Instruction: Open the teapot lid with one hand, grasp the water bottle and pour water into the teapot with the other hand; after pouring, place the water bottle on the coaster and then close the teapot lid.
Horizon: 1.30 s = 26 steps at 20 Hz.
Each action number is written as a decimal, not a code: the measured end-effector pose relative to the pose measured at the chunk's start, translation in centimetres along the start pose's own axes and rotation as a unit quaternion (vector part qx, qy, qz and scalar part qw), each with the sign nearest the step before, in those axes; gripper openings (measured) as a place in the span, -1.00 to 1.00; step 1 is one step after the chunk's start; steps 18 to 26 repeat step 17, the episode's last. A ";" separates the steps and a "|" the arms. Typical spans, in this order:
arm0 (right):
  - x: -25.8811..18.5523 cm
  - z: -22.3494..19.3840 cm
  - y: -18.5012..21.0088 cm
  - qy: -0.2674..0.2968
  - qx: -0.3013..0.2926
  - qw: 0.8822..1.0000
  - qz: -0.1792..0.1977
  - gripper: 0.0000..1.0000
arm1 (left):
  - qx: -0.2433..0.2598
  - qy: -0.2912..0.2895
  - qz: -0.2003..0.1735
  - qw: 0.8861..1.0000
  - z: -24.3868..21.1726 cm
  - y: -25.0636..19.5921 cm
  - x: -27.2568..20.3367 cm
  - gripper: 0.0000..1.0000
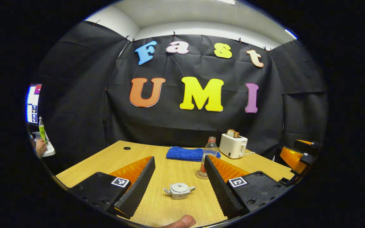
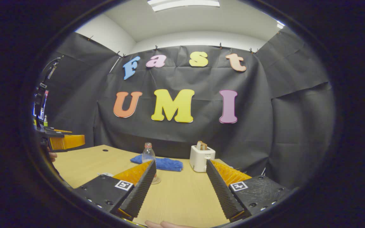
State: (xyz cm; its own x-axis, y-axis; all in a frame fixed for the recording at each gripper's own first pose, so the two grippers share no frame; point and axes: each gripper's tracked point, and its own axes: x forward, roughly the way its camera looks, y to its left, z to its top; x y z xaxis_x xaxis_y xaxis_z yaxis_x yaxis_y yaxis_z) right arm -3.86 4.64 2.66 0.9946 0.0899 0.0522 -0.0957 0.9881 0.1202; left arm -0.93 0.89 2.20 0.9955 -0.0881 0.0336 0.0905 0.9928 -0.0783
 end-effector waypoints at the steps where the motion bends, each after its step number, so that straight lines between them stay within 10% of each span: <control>1: 0.2 -0.3 0.1 0.006 0.007 1.000 0.005 0.90 | 0.007 0.000 -0.002 1.000 -0.1 -0.3 -0.2 0.96; 26: 2.1 -2.4 -1.3 0.030 -0.001 0.999 -0.016 0.90 | 0.057 0.031 0.002 0.998 -2.6 -1.4 1.0 0.96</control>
